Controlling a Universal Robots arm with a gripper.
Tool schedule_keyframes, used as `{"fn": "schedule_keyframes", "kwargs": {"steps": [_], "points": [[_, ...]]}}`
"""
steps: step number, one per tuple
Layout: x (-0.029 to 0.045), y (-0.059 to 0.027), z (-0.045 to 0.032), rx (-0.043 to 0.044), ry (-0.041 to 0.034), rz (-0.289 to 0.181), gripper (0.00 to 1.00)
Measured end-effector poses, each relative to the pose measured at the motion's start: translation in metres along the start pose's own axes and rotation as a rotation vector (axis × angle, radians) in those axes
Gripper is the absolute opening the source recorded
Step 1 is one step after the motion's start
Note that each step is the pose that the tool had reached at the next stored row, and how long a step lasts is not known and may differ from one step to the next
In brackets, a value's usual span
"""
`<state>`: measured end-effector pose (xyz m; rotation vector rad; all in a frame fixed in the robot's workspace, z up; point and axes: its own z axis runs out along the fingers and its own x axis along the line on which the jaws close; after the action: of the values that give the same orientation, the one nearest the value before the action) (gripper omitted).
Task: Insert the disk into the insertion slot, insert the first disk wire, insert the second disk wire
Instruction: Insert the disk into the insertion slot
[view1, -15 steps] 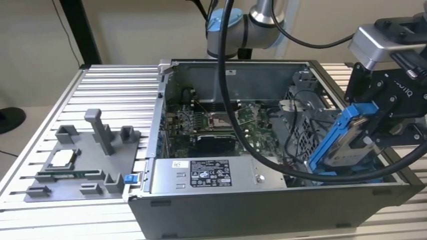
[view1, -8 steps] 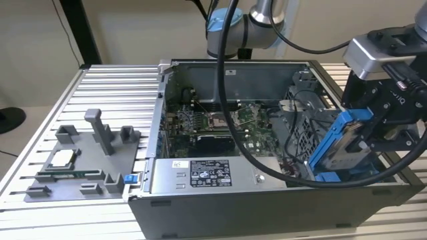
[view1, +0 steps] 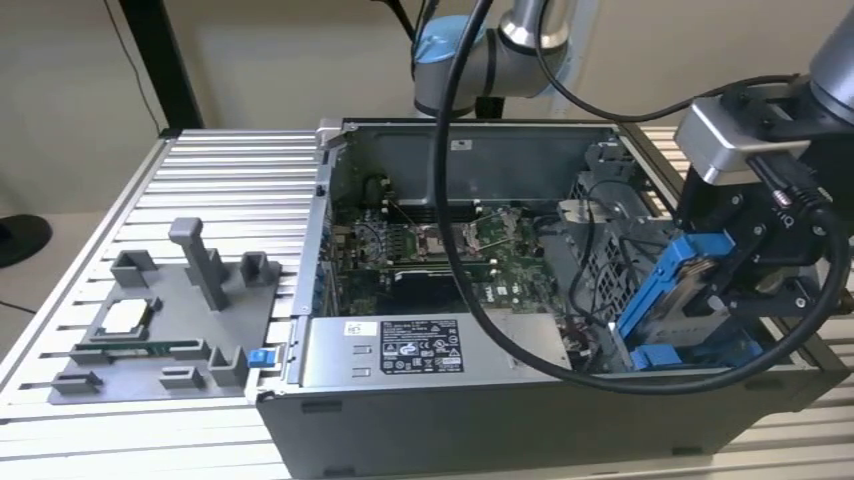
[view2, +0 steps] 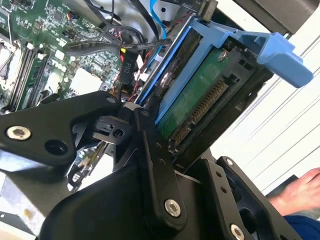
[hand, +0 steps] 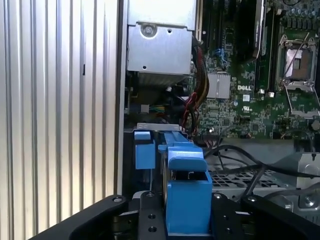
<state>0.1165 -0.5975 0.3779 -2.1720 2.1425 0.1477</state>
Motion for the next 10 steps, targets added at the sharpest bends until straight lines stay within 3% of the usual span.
{"fn": "schedule_keyframes", "kwargs": {"steps": [10], "points": [[0.0023,-0.0001,0.0179,-0.0001,0.0002,0.000,0.00]]}}
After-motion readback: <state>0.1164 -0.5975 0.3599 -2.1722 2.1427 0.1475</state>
